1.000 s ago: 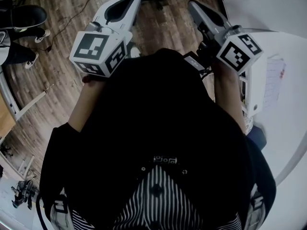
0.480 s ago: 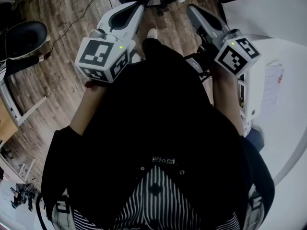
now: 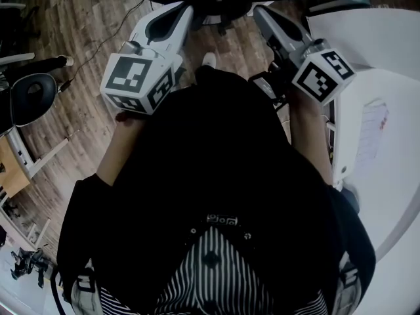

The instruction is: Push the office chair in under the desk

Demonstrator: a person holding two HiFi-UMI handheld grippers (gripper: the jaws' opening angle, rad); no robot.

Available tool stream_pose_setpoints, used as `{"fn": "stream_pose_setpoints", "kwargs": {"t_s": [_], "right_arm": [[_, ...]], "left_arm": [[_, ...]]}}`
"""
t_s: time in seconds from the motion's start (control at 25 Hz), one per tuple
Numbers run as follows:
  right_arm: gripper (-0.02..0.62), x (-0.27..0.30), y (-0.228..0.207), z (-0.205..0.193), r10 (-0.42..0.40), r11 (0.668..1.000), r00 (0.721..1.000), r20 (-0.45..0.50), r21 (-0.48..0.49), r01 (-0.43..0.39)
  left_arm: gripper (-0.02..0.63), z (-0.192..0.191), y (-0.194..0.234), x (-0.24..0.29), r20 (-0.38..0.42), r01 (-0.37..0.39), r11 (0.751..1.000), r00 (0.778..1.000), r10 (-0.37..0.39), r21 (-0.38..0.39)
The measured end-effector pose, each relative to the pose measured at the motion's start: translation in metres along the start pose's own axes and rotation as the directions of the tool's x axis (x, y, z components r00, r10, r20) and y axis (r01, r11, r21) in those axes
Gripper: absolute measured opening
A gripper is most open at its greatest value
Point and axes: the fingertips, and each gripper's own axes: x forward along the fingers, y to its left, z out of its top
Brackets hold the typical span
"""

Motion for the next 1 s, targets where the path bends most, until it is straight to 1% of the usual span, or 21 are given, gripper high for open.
{"fn": "stream_pose_setpoints", "kwargs": {"t_s": [0.16,0.44,0.64,0.8,1.0], "right_arm": [[0.0,0.008,-0.022,0.016,0.004,1.0,1.0,0.007,-0.001,-0.004],[0.0,0.018,-0.053,0.043,0.019,1.0,1.0,0.019,0.011,-0.019],[0.0,0.02,-0.079,0.06,0.027,1.0,0.999,0.022,0.008,-0.028],[0.0,0.02,-0.099,0.066,0.037,0.999,0.999,0.028,0.006,-0.037],[0.0,0.017,-0.117,0.066,0.035,0.999,0.999,0.036,0.013,-0.036]], "left_arm": [[0.002,0.01,0.01,0.025,-0.005,-0.008,1.0,1.0,0.009,0.009],[0.002,0.024,0.014,0.058,-0.019,-0.014,1.0,1.0,0.014,0.018],[0.002,0.036,0.019,0.083,-0.018,-0.033,0.999,0.999,0.034,0.032],[0.002,0.033,0.027,0.102,-0.015,-0.054,0.998,0.998,0.054,0.027],[0.0,0.027,0.032,0.108,-0.025,-0.083,0.996,0.996,0.083,0.025]]}}
